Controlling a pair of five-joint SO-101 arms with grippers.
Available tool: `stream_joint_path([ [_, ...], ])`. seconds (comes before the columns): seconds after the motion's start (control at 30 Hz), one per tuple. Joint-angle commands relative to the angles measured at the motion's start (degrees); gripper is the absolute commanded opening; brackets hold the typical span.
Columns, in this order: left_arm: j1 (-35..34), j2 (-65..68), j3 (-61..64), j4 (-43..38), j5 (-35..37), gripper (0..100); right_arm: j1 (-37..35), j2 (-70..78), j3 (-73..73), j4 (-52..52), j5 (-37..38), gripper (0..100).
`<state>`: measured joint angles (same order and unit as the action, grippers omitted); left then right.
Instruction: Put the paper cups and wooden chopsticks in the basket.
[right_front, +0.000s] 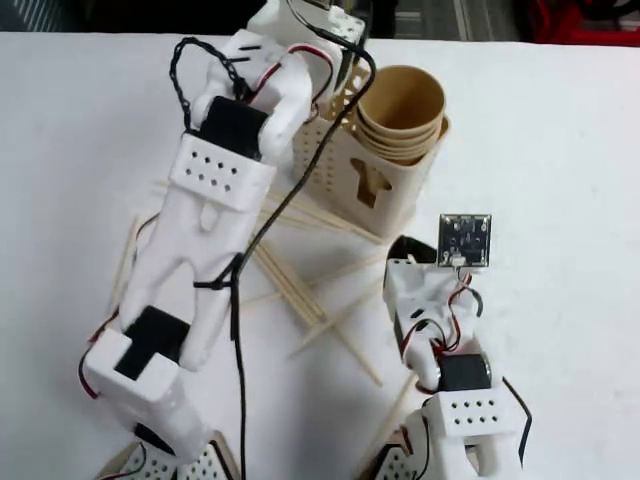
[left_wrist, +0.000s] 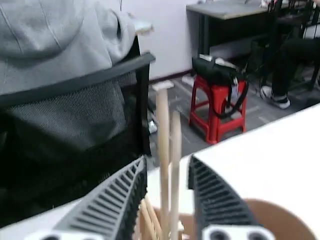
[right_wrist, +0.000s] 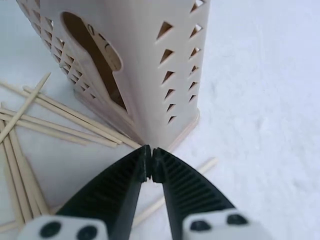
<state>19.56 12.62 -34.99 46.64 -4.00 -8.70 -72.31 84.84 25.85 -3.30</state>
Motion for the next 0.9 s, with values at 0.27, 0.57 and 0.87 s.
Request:
stream_joint_path([
  [0.27,-6.64,-14.55,-2.29,22.24,-0.18,19,0.31,-1.54,-1.23,-0.66,0.00,2.0],
  [0.57,-13.14,-32.04,-2.20,38.95,-11.96,19,0.04,-1.54,-13.36,14.29,0.09,2.0],
  [0.87,-25.27,-39.69,-2.20,52.75,-11.78,19,-5.58,-1.36,-26.37,27.65,4.40,2.1],
])
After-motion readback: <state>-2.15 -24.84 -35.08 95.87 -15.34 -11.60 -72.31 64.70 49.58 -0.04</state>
